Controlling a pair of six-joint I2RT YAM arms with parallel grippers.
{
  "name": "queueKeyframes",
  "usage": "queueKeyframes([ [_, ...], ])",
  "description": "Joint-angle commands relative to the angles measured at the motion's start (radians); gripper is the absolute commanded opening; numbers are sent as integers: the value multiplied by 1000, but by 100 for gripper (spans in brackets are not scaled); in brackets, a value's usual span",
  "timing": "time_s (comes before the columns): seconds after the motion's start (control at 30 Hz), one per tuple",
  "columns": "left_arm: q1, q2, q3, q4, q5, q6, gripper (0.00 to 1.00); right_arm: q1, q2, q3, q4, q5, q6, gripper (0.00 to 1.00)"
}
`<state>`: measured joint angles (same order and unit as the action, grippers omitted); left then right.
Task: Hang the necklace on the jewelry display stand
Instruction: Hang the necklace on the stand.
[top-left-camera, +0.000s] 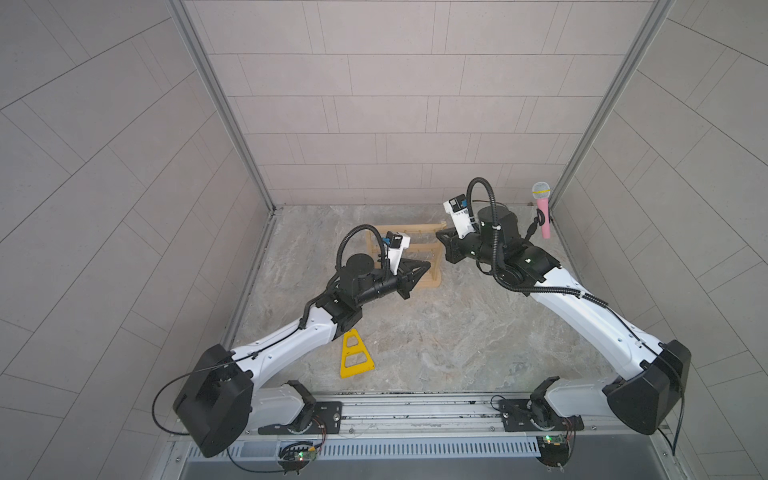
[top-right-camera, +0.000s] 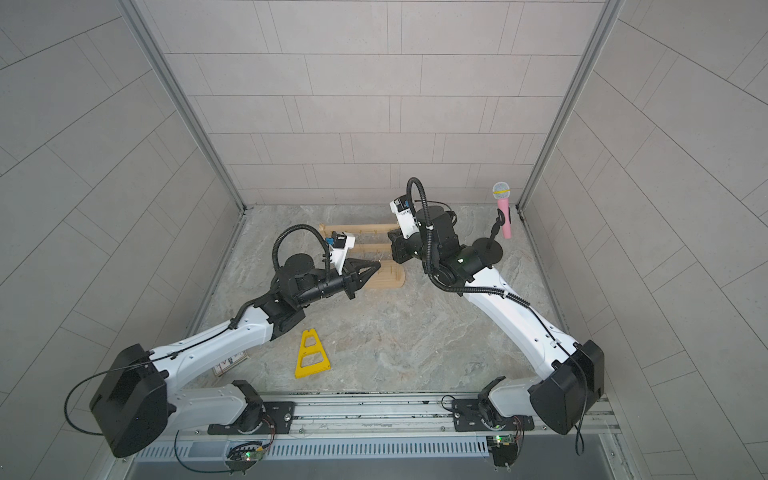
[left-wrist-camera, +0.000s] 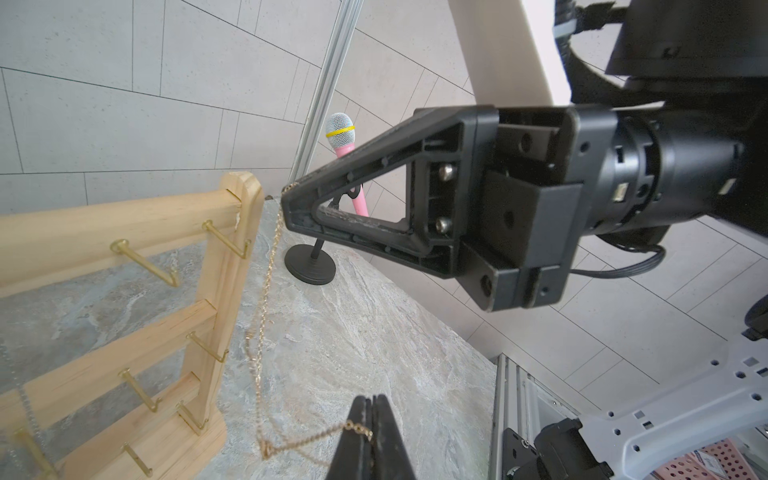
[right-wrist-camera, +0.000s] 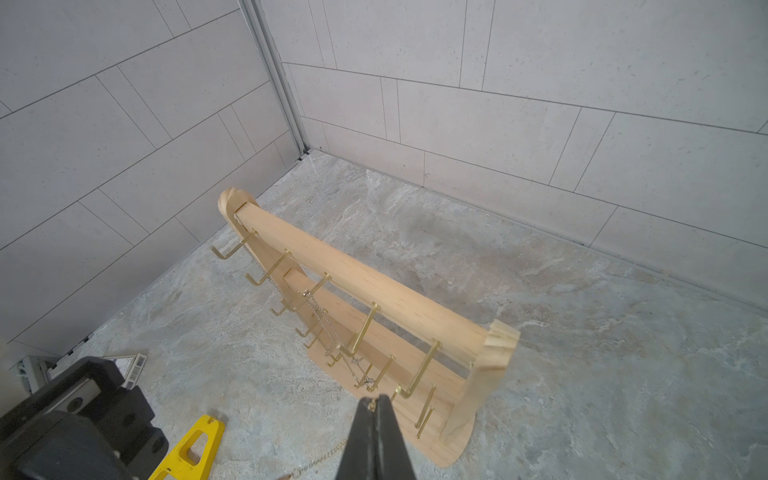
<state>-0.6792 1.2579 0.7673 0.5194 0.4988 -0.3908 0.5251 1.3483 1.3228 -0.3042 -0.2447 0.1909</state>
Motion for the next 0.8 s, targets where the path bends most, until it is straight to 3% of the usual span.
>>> queueKeyframes([
  [0.0,12,7,36,19,-7,32,6,-12,19,44,4,-12,-27,3],
  [0.77,41,33,41,36,3,29,5,-56,66,99,-18,-47,-31,3],
])
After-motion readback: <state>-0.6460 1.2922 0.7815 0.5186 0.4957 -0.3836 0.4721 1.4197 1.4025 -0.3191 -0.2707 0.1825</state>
